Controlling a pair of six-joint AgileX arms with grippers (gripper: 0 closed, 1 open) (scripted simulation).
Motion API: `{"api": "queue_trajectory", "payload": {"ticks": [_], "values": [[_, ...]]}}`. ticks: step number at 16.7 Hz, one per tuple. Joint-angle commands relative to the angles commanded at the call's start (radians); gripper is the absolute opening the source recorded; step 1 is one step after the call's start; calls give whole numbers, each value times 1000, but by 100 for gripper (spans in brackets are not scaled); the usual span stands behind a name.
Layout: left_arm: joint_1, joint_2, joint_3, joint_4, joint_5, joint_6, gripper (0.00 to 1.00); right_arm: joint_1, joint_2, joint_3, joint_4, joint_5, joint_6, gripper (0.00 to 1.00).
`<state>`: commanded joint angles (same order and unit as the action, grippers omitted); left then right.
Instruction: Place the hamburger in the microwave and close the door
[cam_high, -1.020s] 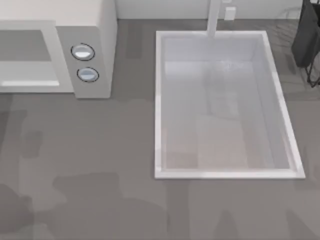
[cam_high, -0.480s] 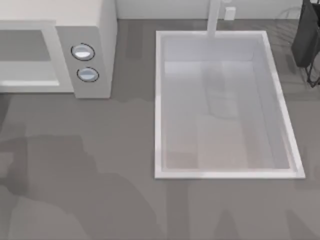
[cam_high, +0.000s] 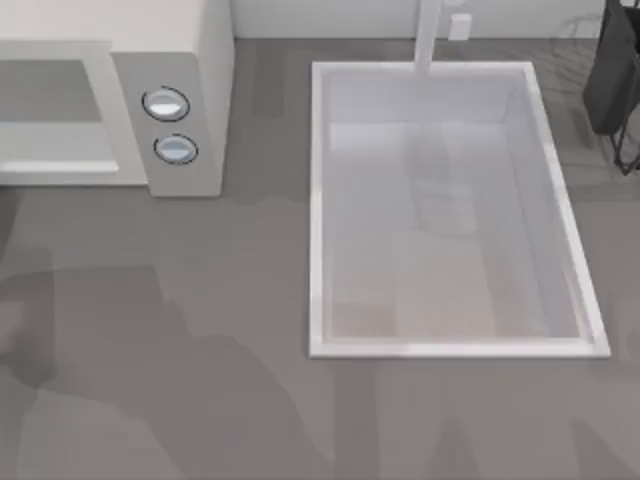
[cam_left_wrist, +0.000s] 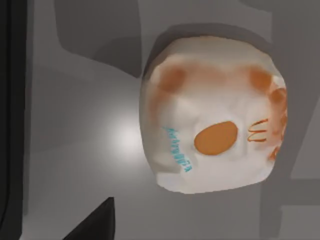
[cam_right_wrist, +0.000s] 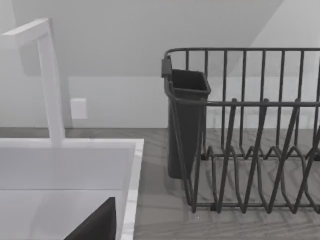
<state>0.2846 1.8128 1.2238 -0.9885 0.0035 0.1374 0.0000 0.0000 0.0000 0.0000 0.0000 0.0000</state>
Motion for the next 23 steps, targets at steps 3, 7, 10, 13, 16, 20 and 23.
{"api": "queue_trajectory", "payload": {"ticks": [3,7,10,13,16,20,23], "values": [[14,25,-20,54,-2,-9,100,0,0,0,0,0,0,100],[21,92,-78,178,-2,-2,100,0,0,0,0,0,0,100],[26,141,-119,268,-2,4,100,0,0,0,0,0,0,100],[28,161,-136,306,-2,6,100,0,0,0,0,0,0,100],[28,161,-136,306,-2,6,100,0,0,0,0,0,0,100],[28,161,-136,306,-2,6,70,0,0,0,0,0,0,100],[28,161,-136,306,-2,6,47,0,0,0,0,0,0,100]]}}
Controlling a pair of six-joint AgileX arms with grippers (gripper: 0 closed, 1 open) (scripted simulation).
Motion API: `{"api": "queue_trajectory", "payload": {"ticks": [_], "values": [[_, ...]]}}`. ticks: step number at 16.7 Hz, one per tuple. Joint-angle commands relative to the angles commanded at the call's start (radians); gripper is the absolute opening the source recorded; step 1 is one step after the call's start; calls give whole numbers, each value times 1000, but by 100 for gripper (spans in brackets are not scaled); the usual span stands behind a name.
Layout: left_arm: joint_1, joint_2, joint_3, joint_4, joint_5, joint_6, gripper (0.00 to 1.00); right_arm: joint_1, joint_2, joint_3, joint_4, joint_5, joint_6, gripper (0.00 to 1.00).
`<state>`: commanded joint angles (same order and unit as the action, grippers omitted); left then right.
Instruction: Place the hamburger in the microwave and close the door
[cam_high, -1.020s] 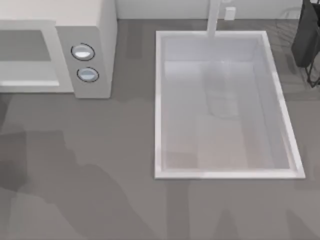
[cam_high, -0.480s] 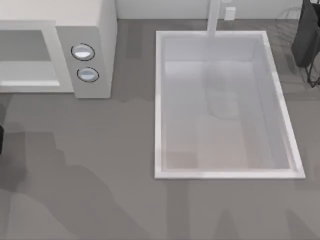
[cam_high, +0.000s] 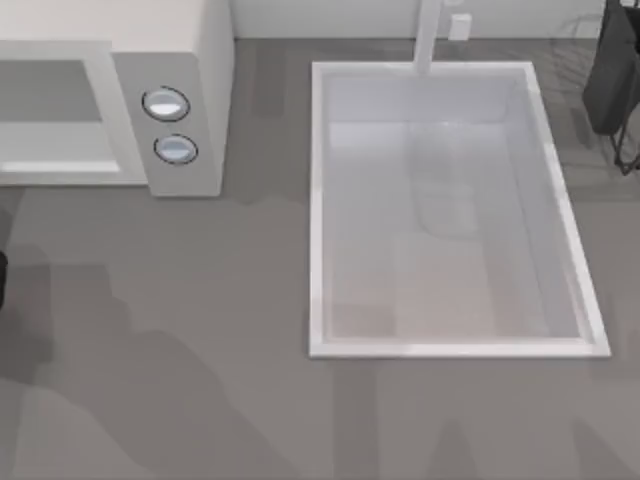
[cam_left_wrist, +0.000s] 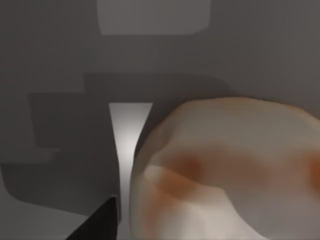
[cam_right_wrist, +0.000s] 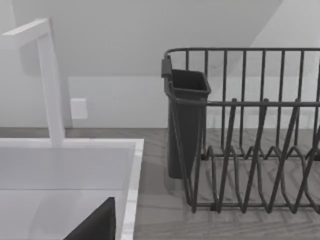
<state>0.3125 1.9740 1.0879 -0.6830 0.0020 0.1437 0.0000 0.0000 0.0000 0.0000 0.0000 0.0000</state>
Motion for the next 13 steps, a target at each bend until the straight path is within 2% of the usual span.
{"api": "queue_trajectory", "payload": {"ticks": [6,13], "values": [[0,0,0,0,0,0,2,0,0,0,0,0,0,100],[0,0,0,0,0,0,0,0,0,0,0,0,0,100]]}}
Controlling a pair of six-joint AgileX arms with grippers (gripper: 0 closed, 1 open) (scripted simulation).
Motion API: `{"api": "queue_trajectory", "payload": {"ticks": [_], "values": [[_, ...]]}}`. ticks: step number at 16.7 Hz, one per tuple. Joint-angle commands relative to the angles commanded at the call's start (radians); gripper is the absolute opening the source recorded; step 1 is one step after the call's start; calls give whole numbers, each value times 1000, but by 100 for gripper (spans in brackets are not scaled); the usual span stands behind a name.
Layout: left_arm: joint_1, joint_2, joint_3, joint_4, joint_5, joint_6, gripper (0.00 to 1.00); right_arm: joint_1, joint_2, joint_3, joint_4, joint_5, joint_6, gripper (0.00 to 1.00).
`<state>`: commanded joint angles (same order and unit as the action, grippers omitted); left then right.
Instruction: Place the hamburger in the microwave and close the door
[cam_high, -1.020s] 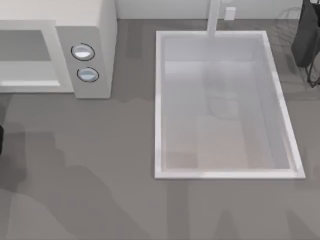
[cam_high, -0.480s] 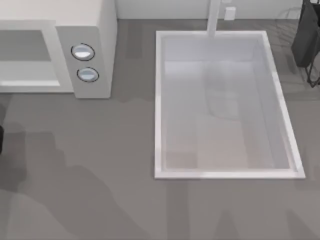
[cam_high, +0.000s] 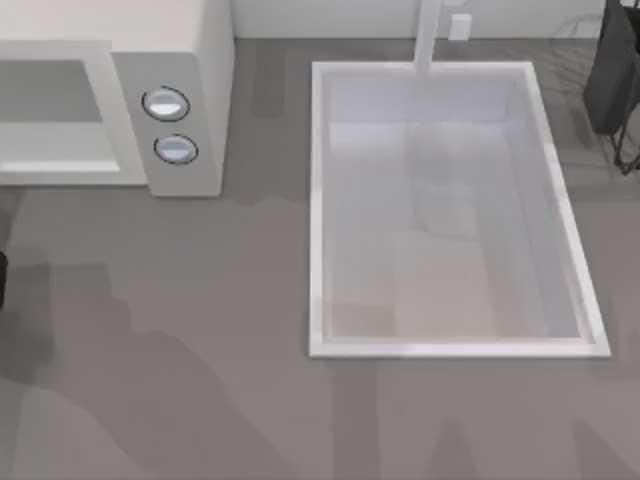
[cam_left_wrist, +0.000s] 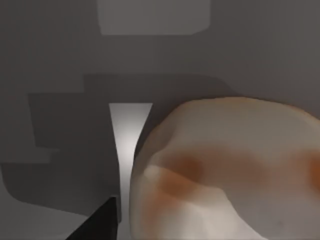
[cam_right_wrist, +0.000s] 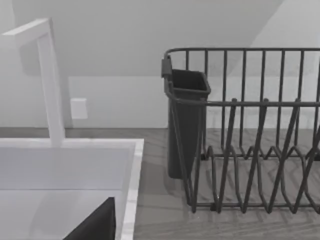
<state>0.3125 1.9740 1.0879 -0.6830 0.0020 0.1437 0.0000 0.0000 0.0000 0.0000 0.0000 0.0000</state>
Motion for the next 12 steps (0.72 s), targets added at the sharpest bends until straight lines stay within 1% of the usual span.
{"api": "queue_trajectory", "payload": {"ticks": [1,2,4,6,12], "values": [[0,0,0,0,0,0,0,0,0,0,0,0,0,100],[-31,-72,2,-54,2,-3,0,0,0,0,0,0,0,100],[-31,-76,11,-69,2,-3,0,0,0,0,0,0,0,100],[-30,-93,41,-118,2,-3,0,0,0,0,0,0,0,100],[-31,-177,188,-350,1,-6,0,0,0,0,0,0,0,100]]}}
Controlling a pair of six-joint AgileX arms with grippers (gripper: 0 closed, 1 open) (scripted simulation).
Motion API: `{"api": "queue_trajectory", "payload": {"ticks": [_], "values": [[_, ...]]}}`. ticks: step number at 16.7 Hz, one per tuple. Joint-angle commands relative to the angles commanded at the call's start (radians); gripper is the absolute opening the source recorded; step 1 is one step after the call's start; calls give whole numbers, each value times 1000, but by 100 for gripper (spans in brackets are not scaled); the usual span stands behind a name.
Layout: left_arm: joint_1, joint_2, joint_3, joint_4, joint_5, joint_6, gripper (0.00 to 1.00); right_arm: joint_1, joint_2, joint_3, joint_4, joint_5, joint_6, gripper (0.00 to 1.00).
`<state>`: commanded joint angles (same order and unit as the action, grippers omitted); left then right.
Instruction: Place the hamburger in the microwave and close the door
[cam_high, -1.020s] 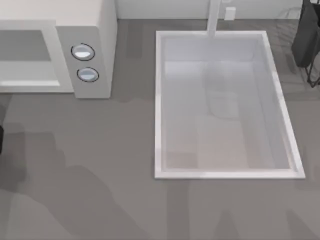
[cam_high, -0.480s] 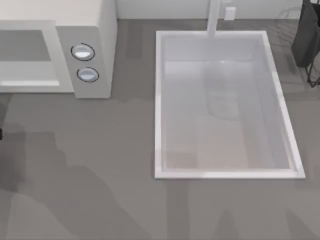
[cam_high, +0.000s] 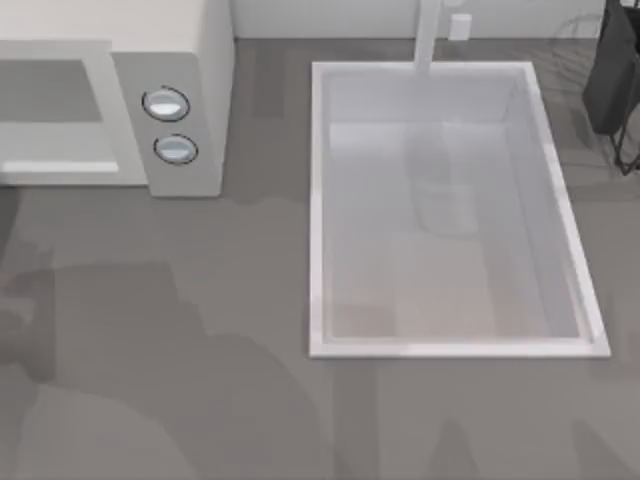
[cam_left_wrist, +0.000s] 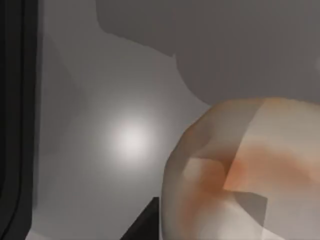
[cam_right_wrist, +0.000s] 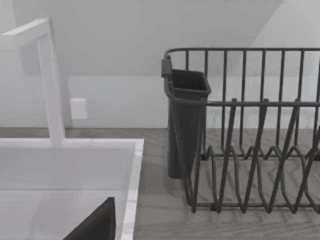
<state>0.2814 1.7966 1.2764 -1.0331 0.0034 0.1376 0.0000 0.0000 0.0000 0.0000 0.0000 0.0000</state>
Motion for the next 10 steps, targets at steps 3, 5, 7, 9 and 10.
{"api": "queue_trajectory", "payload": {"ticks": [3,5,7,9,10], "values": [[-2,-31,52,-80,0,-1,0,0,0,0,0,0,0,100],[-3,-36,59,-91,0,-1,0,0,0,0,0,0,0,100],[-3,-36,59,-91,0,-1,0,0,0,0,0,0,0,100],[-4,-31,55,-89,-1,0,0,0,0,0,0,0,0,100],[-4,-30,51,-79,0,0,0,0,0,0,0,0,0,100]]}}
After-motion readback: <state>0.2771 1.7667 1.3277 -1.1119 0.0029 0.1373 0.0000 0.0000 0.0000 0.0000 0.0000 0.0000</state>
